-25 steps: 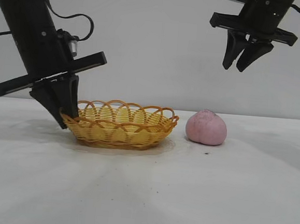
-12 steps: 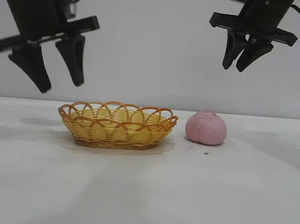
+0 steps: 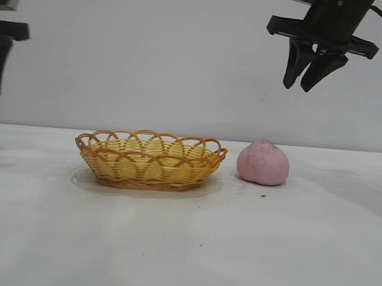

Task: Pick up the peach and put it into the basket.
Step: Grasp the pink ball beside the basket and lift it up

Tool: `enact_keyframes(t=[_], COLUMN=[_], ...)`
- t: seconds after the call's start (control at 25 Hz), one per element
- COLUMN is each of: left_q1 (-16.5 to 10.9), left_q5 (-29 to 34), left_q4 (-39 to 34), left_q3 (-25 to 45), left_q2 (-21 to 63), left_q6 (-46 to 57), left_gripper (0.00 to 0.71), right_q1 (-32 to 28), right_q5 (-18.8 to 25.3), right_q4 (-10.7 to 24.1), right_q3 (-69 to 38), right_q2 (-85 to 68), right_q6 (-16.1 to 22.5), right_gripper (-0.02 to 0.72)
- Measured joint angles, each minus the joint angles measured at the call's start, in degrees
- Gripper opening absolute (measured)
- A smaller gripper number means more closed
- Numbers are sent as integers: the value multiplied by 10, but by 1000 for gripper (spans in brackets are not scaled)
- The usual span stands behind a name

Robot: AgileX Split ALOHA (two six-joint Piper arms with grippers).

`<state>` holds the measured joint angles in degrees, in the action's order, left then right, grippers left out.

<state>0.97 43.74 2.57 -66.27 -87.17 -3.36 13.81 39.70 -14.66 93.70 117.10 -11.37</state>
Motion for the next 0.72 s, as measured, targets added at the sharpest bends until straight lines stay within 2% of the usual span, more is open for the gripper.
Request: enact_keyframes(t=[0.12,0.28,0.4,0.48,0.6,0.72], left_q1=[0,0,0,0,0,0], left_q5=[5,24,59,107,176,212], left_q4=[0,0,-10,-20,-24,-22], left_q3=[81,183,240,264,301,336], left_q2=[135,354,529,637,743,822], left_q6=[0,-1,-2,3,5,5], left_gripper=[335,335,335,335,335,335], right_q1=[0,0,0,2,4,6], right_q5=[1,2,2,2,2,3], right_q4=[0,-7,-12,-13,-15,-25], right_q3=[0,0,0,0,0,0], right_q2=[0,0,0,0,0,0], right_q6=[0,0,-4,-12,-18,-22], right_gripper=[244,244,244,244,244,244])
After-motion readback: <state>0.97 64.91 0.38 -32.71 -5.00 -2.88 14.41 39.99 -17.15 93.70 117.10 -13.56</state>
